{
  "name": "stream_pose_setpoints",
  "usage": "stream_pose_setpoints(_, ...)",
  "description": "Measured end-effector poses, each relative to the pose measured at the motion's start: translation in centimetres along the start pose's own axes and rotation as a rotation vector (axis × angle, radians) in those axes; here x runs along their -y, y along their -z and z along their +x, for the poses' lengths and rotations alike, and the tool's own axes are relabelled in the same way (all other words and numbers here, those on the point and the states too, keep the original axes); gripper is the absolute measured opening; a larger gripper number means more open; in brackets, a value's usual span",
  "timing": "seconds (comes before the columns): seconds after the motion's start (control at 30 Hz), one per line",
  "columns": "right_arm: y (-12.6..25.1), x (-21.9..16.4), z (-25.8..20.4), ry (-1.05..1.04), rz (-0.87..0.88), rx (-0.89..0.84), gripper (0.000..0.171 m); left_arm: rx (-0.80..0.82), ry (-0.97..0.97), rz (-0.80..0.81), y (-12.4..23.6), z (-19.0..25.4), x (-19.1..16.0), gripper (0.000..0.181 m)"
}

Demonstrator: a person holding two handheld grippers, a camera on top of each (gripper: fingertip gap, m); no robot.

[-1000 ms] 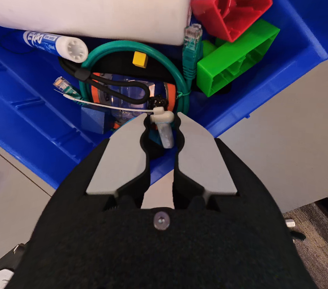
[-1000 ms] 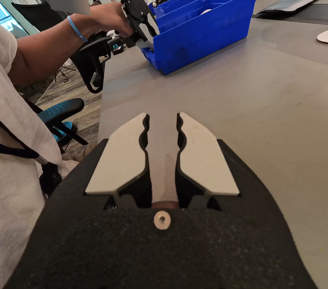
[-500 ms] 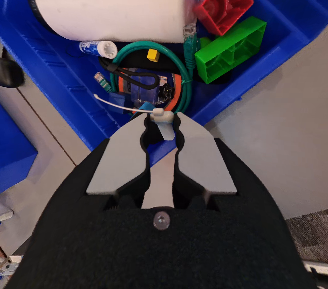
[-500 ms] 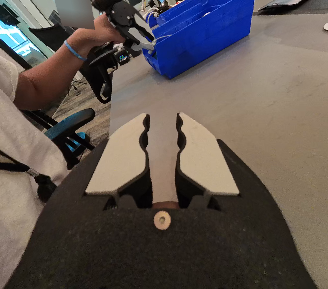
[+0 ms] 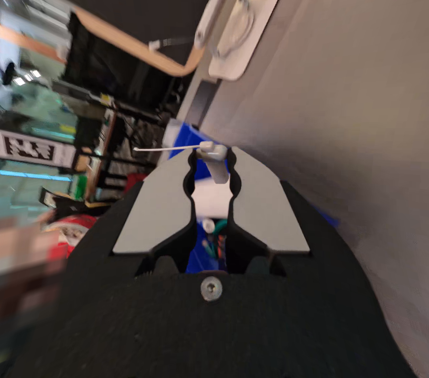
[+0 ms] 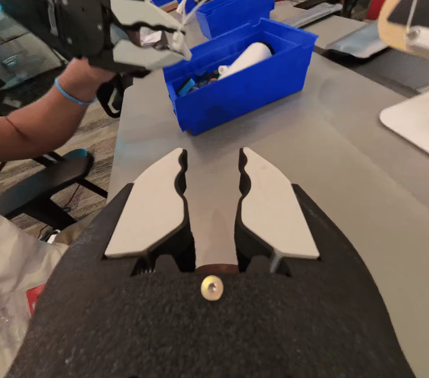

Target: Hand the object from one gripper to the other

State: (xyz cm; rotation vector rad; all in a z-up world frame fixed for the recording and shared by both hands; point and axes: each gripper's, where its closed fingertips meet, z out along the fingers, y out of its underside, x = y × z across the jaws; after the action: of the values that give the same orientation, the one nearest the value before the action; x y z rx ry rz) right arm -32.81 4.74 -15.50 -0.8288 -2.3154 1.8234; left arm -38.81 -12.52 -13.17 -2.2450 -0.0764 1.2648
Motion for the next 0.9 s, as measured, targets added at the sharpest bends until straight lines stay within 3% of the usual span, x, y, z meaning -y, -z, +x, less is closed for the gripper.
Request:
stream_pose_setpoints(0.17,-4.5,3.8,1.1,-0.005,-0.009,0.105,0.043,0.088,-0.260,0.085,-4.6,2.1,8.1,0.025)
stream_pose_setpoints(0.27,-5.8,3.9,2.9,-0.053,0.024,0.132,0.035,0.118,-0.352,0.080,-7.7,3.4,10.7,0.025)
stream_pose_setpoints(0.43,-4.8,3.0,6.8,-0.222,0.147,0.188,0.035,0.103,-0.394,0.068,-12.2,5.5,10.7,0.025)
stream_pose_setpoints(0.63,-5.1,0.6,9.7,-0.227,0.135,0.165,0.033,0.110,-0.446,0.084,-14.9,7.3,11.2,0.025)
stream_pose_setpoints(0.73,-5.1,-0.1,10.1,-0.263,0.172,0.222,0.019,0.119,-0.443,0.086,-15.8,8.1,11.4,0.025)
stream_pose_setpoints(0.9,-4.4,-0.7,12.6,-0.199,0.256,0.112,0.013,0.117,-0.148,0.146,-16.4,8.5,11.5,0.026)
